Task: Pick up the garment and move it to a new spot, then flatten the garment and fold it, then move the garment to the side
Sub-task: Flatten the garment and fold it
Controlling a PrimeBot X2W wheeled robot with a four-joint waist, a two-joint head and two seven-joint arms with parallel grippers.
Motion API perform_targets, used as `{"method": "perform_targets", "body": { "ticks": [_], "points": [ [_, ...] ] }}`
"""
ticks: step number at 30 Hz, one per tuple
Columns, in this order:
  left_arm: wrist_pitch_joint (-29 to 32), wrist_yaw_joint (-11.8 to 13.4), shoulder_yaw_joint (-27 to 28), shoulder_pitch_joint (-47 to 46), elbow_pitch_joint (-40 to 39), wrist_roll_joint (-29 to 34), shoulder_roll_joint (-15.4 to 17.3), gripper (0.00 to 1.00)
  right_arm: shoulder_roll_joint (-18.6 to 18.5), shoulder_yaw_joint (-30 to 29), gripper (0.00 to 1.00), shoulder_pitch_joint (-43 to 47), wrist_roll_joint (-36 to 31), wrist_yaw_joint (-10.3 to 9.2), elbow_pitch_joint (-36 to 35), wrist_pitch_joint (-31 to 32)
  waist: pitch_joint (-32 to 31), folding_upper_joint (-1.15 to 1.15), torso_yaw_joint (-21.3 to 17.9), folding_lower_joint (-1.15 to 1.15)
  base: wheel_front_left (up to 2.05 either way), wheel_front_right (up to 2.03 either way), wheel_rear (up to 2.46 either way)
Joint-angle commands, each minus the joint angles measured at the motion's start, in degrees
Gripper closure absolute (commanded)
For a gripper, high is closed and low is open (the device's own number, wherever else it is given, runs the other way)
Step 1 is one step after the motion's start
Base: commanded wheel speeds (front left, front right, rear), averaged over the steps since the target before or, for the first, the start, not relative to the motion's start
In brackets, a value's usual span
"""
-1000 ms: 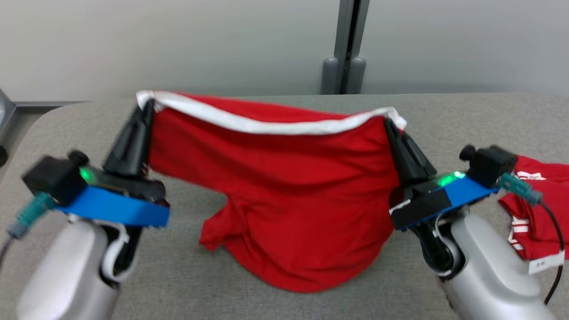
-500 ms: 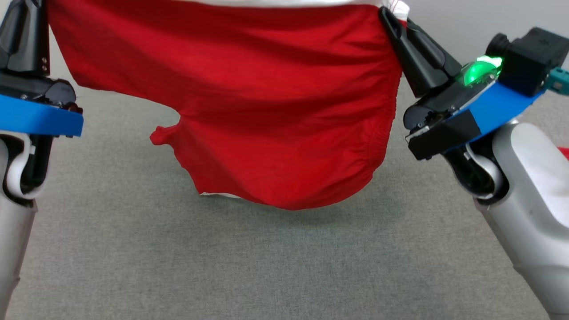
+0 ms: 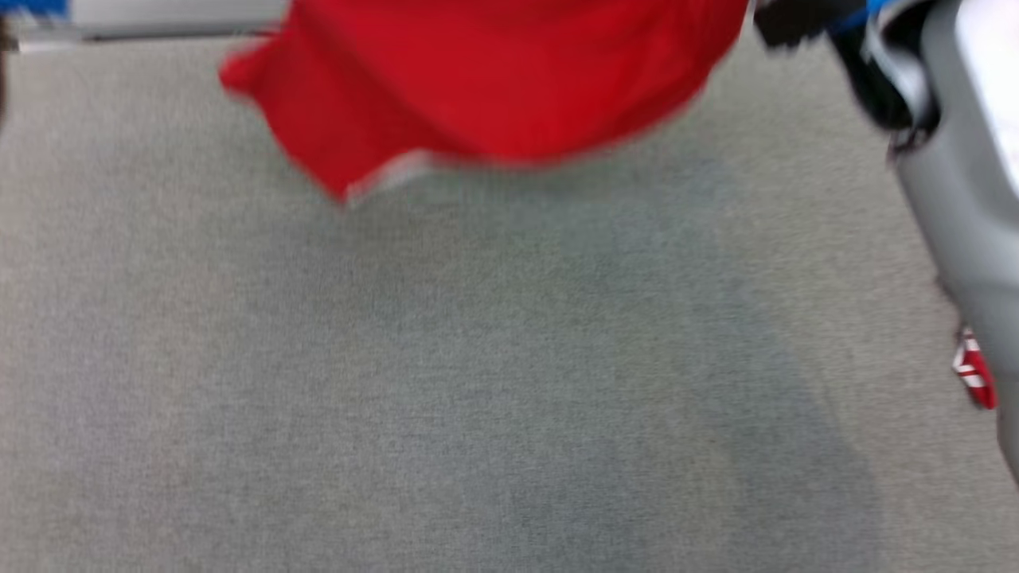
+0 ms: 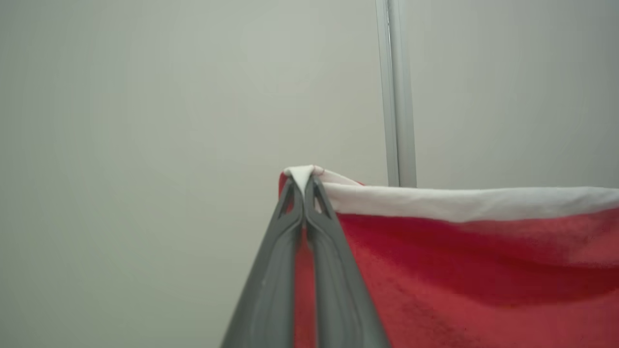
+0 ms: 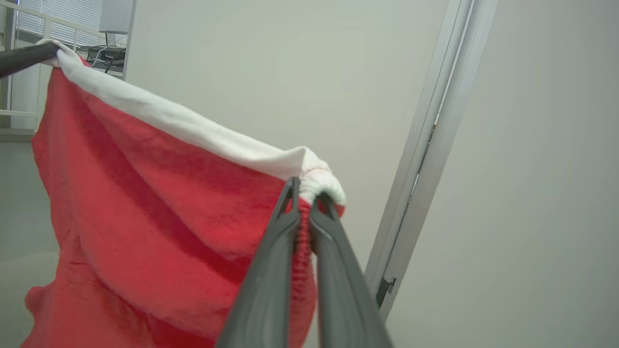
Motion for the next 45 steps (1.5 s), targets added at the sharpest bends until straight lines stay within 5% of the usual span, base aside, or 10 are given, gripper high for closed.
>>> {"method": "perform_targets", "body": {
  "ticks": [1, 6, 11, 27, 37, 45],
  "points": [
    [-0.1, 0.1, 1.5, -2.5, -0.7, 1.3, -0.6, 1.00, 0.7, -0.4, 1.00, -2.8, -1.6, 0.01, 0.9, -1.1, 3.0, 0.00, 2.2, -0.02, 0.00, 0.00, 0.00],
    [-0.1, 0.1, 6.4, -2.5, -4.3, 3.9, -3.9, 1.00, 1.4, -0.4, 1.00, -8.0, -8.2, 0.01, 5.7, -4.3, 6.1, 0.00, 4.0, -0.02, 0.00, 0.00, 0.00],
    [-0.1, 0.1, 6.6, 7.5, -7.0, 3.4, -5.1, 1.00, 1.5, 1.0, 1.00, -2.3, -9.9, 0.01, 7.4, -5.4, 6.3, 0.00, 5.0, -0.02, 0.00, 0.00, 0.00],
    [-0.1, 0.1, 13.5, 47.7, -9.6, 4.2, -13.1, 1.00, -0.3, 4.3, 1.00, 42.5, -4.5, 0.02, -14.7, -5.4, -4.8, 0.00, 5.9, -0.02, 0.00, 0.00, 0.00],
    [-0.1, 0.1, 19.1, 63.2, -6.8, 7.3, -19.0, 1.00, 2.5, 4.3, 1.00, 60.4, 1.0, 0.01, -16.8, -5.4, -14.0, 0.00, 5.1, -0.02, 0.00, 0.00, 0.00],
    [-0.1, 0.1, 20.4, 68.0, -6.5, 9.6, -20.5, 1.00, 2.5, 6.8, 1.00, 67.5, 4.1, 0.02, -17.0, -5.4, -17.1, 0.00, 3.9, -0.02, 0.00, 0.00, 0.00]
  ]
}}
